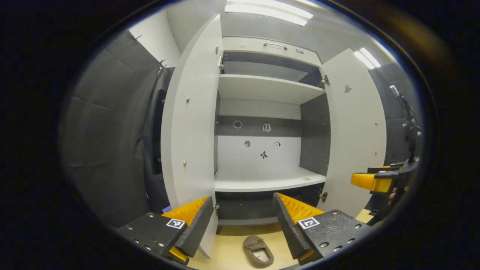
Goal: Grab one shoe with the right hand and put it into the shoe cabinet, grab the other shoe with the left hand and put it into the shoe cabinet; then close the right door with the right hand and the left door with the left hand.
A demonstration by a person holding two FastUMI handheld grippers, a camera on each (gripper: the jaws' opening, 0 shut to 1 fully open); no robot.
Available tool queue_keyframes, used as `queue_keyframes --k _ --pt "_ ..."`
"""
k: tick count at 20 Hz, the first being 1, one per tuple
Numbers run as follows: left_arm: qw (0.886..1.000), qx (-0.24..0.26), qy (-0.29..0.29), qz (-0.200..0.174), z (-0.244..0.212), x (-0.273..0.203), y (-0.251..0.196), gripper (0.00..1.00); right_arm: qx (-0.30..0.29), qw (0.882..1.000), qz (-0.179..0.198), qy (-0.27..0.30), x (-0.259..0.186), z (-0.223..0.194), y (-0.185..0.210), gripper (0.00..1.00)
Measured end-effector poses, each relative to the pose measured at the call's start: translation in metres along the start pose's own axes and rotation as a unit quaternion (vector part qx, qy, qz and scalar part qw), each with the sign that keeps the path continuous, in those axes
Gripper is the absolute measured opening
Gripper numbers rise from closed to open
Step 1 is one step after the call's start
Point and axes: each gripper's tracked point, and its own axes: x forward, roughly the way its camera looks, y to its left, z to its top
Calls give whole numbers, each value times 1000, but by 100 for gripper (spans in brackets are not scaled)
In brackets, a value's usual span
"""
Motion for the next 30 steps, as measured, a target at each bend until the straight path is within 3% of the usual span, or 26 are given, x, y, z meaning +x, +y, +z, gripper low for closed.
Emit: queue_keyframes --k 4,5,7,11,12,18,23,24,26,28,29,30 --pt "1000 -3 4 0 0 4 0 92 5 999 19 31 13 -17 15 92" --pt "1000 -4 6 -3 -1 4 -3 92 4 999 25 43 17 -24 19 96" --pt "1000 -1 11 -11 -1 9 -8 96 0 997 38 74 25 -46 27 96" --pt "999 13 25 -17 -7 19 -17 92 -32 990 49 128 44 -95 30 96" --pt "999 15 31 -17 -10 23 -19 96 -36 987 55 148 48 -111 32 96" --pt "997 21 68 -8 -25 41 -21 92 -37 965 93 240 70 -198 32 96" --pt "995 36 93 7 -35 49 -23 96 3 936 125 330 82 -268 42 96" --pt "994 41 97 7 -37 51 -25 92 8 929 133 344 82 -281 44 93" --pt "993 54 104 8 -41 55 -29 96 6 920 140 366 87 -302 45 96" --pt "992 63 112 10 -45 60 -35 89 0 913 143 381 94 -323 46 96" --pt "991 64 115 11 -46 62 -38 92 -5 910 143 389 98 -333 46 96" --pt "991 64 117 12 -47 65 -41 92 -13 908 140 395 103 -343 45 91"
